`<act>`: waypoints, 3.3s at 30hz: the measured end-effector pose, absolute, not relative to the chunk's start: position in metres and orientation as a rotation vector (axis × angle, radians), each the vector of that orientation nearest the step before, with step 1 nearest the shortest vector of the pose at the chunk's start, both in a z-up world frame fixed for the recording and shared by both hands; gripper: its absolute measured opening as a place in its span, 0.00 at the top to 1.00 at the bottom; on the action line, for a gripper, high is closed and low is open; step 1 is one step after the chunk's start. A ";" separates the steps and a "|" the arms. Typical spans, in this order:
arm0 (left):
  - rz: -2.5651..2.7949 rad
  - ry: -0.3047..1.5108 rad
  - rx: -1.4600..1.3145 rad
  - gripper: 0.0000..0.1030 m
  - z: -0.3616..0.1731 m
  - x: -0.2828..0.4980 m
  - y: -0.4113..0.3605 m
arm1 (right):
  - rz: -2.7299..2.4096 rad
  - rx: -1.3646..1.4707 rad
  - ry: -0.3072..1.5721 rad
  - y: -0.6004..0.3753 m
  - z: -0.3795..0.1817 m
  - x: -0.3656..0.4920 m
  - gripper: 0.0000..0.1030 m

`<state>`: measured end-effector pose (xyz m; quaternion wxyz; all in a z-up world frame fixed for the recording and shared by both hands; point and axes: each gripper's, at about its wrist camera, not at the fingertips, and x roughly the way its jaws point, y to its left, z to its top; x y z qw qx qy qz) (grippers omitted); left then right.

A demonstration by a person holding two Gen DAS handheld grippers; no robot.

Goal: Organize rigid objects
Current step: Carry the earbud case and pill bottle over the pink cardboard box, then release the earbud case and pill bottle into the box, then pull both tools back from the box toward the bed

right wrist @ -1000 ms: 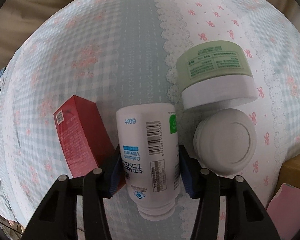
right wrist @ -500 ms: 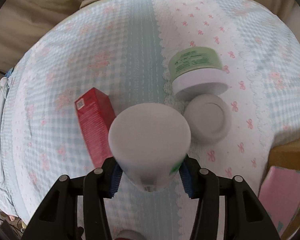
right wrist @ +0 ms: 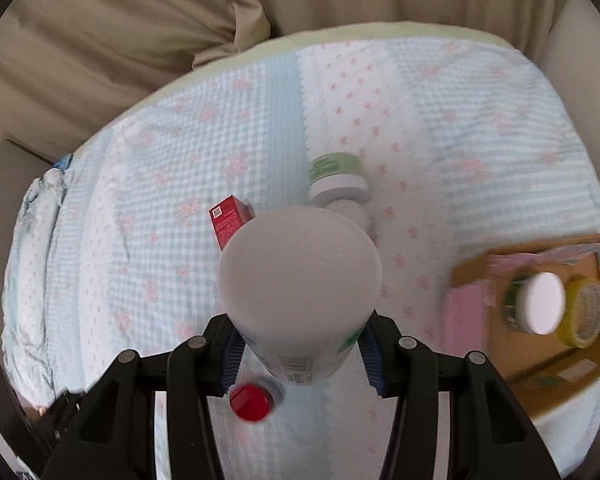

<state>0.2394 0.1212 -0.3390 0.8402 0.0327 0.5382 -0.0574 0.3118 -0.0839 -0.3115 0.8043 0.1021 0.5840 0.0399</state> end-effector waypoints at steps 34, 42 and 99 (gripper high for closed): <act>-0.486 1.084 0.112 0.60 -0.300 0.260 -0.260 | -0.097 0.208 1.319 -0.446 -0.263 0.231 0.55; -0.550 1.163 0.196 0.60 -0.359 0.272 -0.313 | -0.075 0.226 1.394 -0.471 -0.319 0.242 0.55; -0.480 1.079 0.227 0.00 -0.292 0.203 -0.193 | -0.120 0.218 1.249 -0.425 -0.246 0.181 0.00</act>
